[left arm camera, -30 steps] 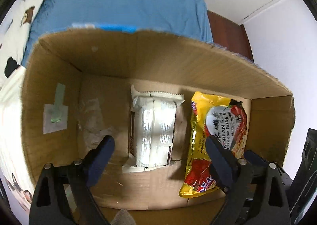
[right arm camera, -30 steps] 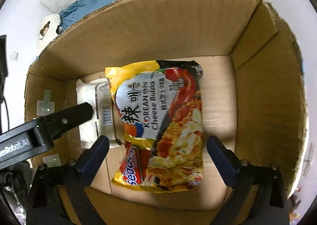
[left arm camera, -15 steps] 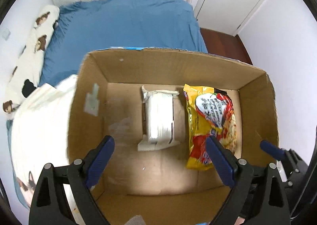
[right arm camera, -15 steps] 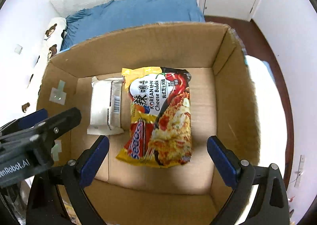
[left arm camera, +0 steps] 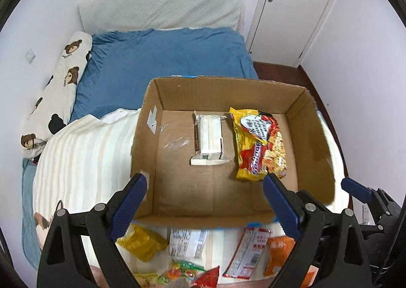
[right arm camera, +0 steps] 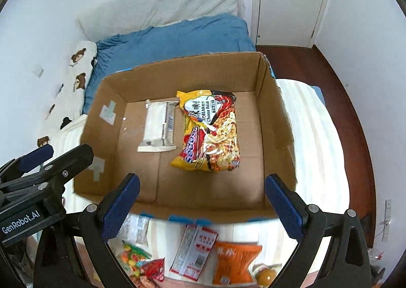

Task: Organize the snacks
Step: 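Grasp the brown biscuit packet with the left tool while the right tool grasps the orange chip bag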

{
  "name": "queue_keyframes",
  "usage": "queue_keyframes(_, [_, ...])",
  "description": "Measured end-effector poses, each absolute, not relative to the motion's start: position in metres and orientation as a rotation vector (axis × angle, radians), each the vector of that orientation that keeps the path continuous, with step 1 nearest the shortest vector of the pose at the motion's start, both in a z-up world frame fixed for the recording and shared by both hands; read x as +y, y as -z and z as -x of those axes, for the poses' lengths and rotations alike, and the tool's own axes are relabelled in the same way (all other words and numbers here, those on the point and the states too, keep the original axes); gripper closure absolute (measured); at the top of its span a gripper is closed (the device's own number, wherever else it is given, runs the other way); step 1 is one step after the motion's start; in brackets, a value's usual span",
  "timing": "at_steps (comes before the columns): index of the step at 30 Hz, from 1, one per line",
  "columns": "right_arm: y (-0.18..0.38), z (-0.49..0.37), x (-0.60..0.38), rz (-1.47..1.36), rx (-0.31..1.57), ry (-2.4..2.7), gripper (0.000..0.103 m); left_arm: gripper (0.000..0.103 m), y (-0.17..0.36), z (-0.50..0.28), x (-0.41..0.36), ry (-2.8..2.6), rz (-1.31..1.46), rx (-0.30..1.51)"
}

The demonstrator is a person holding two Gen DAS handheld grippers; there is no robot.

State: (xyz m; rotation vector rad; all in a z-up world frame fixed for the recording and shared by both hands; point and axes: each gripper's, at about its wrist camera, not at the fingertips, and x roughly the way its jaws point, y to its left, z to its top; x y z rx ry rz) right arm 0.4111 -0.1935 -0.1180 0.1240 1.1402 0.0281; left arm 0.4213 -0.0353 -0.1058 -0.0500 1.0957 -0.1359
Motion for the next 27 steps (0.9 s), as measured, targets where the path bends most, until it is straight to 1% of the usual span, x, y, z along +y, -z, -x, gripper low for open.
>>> queue_keyframes(5, [0.1,-0.37,-0.191,-0.157,1.113,-0.059,0.002,0.009,0.09,-0.381,-0.028,0.138,0.083,1.073])
queue_keyframes(8, [0.105,-0.343,-0.193,-0.182,1.137,-0.08,0.002,0.009,0.093,-0.355,-0.019,0.12,0.111,1.08])
queue_keyframes(10, [0.117,-0.321,-0.198,-0.2,1.172,-0.085,0.002,0.009,0.105,-0.332,-0.01,0.095,0.13,1.101])
queue_keyframes(12, [0.134,-0.297,-0.207,-0.236,1.214,-0.086,0.002,0.009,0.125,-0.31,-0.002,0.075,0.144,1.142])
queue_keyframes(18, [0.19,-0.233,-0.248,-0.318,1.324,-0.005,0.002,0.009,0.234,-0.247,0.022,0.031,0.241,1.44])
queue_keyframes(20, [0.206,-0.216,-0.264,-0.358,1.356,0.031,0.002,0.009,0.263,-0.235,0.023,0.023,0.284,1.505])
queue_keyframes(22, [0.224,-0.202,-0.279,-0.381,1.386,0.077,0.002,0.009,0.289,-0.228,0.019,0.013,0.307,1.552])
queue_keyframes(27, [0.266,-0.188,-0.301,-0.433,1.455,0.142,0.002,0.012,0.328,-0.229,0.004,0.006,0.318,1.611])
